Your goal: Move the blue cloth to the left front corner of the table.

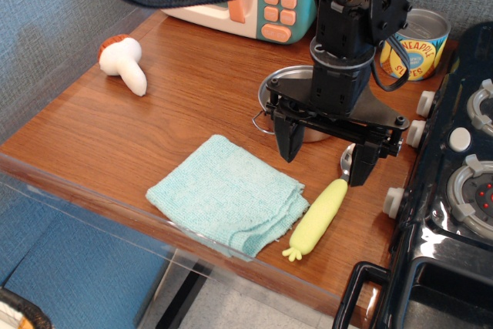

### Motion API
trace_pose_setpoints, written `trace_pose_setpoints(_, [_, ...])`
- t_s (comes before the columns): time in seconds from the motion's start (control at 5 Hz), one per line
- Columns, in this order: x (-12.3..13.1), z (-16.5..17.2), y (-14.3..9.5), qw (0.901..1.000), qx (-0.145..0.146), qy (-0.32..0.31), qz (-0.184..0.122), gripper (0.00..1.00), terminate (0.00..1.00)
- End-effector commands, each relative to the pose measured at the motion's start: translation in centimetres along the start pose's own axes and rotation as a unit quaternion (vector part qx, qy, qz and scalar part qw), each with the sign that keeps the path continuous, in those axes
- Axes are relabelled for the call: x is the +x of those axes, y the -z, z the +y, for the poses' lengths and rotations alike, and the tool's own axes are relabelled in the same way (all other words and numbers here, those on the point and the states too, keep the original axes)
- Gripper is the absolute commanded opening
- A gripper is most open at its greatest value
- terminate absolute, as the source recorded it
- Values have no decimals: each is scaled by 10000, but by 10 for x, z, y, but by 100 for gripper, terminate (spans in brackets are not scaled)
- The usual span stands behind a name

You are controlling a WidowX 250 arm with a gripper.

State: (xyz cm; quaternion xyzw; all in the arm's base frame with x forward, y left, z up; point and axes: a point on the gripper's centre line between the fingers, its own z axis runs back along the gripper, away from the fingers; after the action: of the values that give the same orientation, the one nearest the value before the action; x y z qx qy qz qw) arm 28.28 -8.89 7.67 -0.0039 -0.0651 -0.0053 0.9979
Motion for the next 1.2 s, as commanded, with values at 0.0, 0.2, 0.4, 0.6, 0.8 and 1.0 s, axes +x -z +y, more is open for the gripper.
trace_pose_setpoints(0.0, [0,0,0,10000,0,0,0,100,0])
trace_pose_setpoints(0.2, [-10,22,1,10000,68,8,-5,100,0])
trace_pose_setpoints(0.4, [-24,44,3,9996,164,202,81,100,0])
trace_pose_setpoints(0.6, [-37,69,16,9983,360,382,265,100,0])
trace_pose_setpoints(0.8, [-43,82,38,9976,328,420,435,100,0])
trace_pose_setpoints(1.0, [-44,94,57,9985,300,251,392,100,0])
